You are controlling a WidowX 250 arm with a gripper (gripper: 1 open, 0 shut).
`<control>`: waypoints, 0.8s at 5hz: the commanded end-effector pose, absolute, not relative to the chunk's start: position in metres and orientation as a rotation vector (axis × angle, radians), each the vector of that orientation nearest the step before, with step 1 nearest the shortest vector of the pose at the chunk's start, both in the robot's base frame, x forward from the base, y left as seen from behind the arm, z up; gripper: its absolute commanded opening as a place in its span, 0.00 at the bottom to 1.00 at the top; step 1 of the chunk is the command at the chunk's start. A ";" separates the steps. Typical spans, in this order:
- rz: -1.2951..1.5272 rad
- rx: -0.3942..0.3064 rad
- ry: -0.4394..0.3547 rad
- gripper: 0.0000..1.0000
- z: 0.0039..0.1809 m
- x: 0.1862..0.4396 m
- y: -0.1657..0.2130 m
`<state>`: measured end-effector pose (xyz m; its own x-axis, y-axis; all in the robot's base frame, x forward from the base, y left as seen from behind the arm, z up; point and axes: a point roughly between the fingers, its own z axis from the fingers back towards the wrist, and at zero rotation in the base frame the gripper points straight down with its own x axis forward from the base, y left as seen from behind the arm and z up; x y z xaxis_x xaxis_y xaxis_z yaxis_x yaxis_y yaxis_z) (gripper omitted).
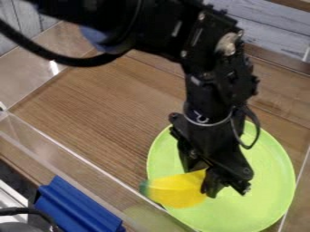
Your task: Put the banana on top of the green plate
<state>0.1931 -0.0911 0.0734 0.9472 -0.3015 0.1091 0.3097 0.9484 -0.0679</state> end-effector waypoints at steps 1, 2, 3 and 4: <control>-0.302 -0.098 -0.136 0.00 0.076 0.196 -0.086; -0.307 -0.100 -0.138 0.00 0.071 0.196 -0.082; -0.307 -0.103 -0.138 0.00 0.066 0.198 -0.079; -0.295 -0.110 -0.135 0.00 0.065 0.200 -0.075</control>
<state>0.1966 -0.0748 0.0615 0.9497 -0.2849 0.1298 0.2971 0.9510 -0.0860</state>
